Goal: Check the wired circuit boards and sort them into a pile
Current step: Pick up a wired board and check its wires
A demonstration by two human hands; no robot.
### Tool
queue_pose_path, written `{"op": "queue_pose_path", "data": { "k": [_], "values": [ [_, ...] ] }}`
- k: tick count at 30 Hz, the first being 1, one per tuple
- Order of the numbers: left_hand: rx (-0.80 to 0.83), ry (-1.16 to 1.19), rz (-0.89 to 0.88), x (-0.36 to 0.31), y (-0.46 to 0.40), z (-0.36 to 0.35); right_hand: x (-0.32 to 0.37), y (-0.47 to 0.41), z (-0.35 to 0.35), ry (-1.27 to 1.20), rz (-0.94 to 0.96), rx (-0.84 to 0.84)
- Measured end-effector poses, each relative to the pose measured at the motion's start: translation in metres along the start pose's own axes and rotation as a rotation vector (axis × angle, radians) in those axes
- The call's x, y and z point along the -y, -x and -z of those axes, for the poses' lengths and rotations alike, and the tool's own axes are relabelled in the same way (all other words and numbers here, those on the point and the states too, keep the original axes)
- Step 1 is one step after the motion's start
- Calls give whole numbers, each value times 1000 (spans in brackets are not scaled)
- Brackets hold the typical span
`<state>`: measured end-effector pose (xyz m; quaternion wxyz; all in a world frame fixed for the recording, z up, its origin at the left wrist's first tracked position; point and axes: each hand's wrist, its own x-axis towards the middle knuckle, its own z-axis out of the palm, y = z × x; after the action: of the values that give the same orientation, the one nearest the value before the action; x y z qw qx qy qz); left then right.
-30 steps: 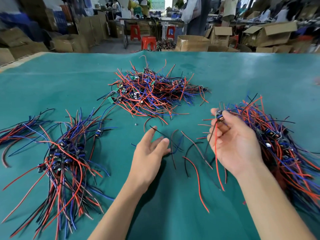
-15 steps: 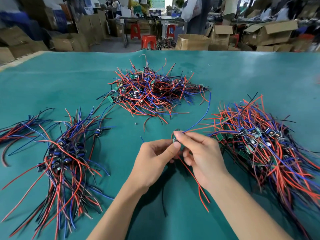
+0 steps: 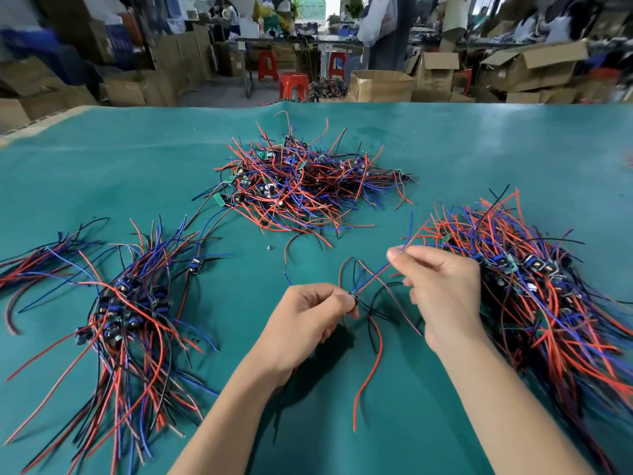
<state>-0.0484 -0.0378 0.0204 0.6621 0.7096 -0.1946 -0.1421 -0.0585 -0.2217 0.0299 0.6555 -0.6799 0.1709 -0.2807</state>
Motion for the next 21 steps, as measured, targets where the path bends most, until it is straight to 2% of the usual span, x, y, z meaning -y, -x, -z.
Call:
{"op": "queue_pose_path", "data": {
  "k": [8, 11, 13, 15, 19, 21],
  "values": [
    [31, -60, -28, -3, 4, -2, 2, -21, 25, -78, 64, -222],
    [-19, 43, -12, 0, 2, 1, 8, -29, 38, -167, 115, -381],
    [-71, 130, -9, 3, -1, 1, 9, -26, 37, -105, 191, -413],
    [-93, 186, -10, 7, -4, 0, 8, -12, 22, -18, 199, -258],
    [-60, 241, 5, 10, -6, 3, 1, 25, -17, 233, 118, 374],
    [-36, 197, -13, 8, -5, 3, -4, 34, -25, 288, 173, 450]
  ]
}}
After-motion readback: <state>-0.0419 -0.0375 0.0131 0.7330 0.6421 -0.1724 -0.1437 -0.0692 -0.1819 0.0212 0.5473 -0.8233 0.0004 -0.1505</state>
